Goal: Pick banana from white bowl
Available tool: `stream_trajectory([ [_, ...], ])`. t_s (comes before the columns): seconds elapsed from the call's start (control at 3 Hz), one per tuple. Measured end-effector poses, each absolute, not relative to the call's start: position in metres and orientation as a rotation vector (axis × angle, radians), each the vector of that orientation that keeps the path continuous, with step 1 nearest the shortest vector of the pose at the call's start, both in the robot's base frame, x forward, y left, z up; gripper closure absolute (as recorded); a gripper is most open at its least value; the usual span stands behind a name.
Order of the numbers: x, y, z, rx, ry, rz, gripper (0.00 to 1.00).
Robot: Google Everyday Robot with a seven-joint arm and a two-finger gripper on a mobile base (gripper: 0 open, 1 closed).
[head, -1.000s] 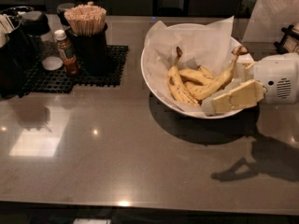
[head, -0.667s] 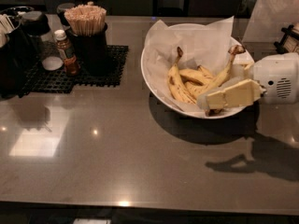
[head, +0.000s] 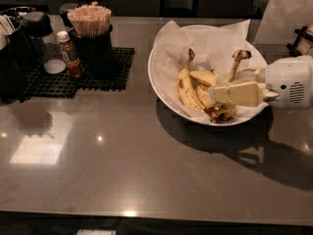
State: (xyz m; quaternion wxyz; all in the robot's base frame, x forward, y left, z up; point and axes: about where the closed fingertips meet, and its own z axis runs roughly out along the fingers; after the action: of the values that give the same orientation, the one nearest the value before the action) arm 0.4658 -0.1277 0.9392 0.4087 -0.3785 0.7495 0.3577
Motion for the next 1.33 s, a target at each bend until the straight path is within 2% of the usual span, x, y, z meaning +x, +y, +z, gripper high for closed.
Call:
stream_trajectory([
  [0.33, 0.466, -0.128, 0.941, -0.947, 1.884, 0.901, 0.88],
  [0.67, 0.469, -0.127, 0.95, -0.929, 1.849, 0.923, 1.0],
  [1.33, 0.478, -0.116, 1.004, -0.923, 1.617, 1.056, 1.0],
])
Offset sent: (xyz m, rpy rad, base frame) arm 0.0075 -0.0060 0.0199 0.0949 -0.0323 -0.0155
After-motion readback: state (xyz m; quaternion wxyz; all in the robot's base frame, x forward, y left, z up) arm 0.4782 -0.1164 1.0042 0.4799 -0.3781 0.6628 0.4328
